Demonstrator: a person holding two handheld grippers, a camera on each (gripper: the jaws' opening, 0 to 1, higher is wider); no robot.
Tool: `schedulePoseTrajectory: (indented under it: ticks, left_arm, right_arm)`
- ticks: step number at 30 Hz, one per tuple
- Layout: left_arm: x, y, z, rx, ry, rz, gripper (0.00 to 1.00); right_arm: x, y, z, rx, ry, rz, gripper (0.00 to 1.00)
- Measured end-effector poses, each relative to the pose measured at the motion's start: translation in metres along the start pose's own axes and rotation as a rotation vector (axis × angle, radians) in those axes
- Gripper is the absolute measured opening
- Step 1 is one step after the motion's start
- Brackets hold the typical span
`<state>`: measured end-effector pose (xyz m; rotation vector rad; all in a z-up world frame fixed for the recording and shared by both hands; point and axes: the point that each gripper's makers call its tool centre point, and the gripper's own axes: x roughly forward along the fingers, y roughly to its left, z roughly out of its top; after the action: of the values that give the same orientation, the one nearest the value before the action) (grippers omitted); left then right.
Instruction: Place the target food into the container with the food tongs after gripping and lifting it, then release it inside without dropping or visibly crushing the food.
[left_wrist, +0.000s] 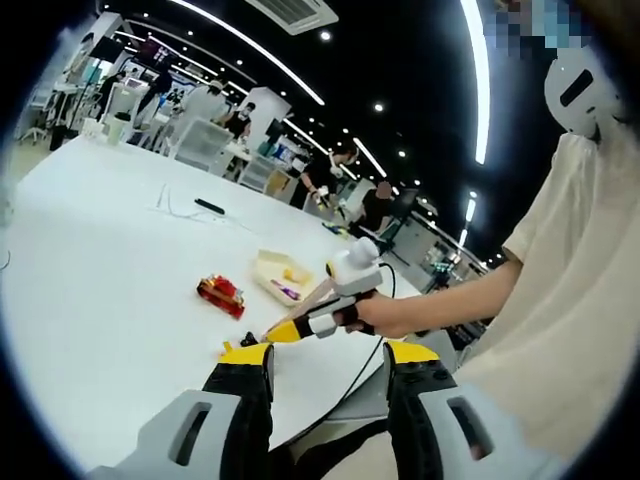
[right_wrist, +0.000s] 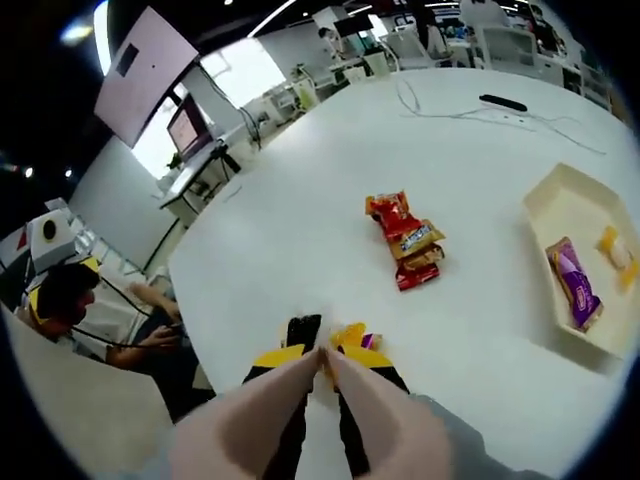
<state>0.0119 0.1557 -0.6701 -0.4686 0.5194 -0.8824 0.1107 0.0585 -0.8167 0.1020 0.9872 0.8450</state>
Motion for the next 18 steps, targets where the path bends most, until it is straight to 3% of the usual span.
schedulePoseTrajectory:
  ticks: [7, 12, 18]
  left_arm:
    - [-0.002, 0.001, 0.0, -0.002, -0.004, 0.001, 0.44]
    - [-0.004, 0.003, 0.001, -0.002, -0.008, 0.002, 0.44]
    - [-0.003, 0.001, 0.001, -0.002, -0.011, -0.009, 0.44]
  right_arm:
    - [0.002, 0.004, 0.0, -0.008, 0.01, 0.008, 0.07]
    - [-0.002, 0.007, 0.003, 0.024, -0.007, 0.017, 0.07]
    - [-0.011, 0.014, 0.013, 0.0, -0.039, 0.023, 0.07]
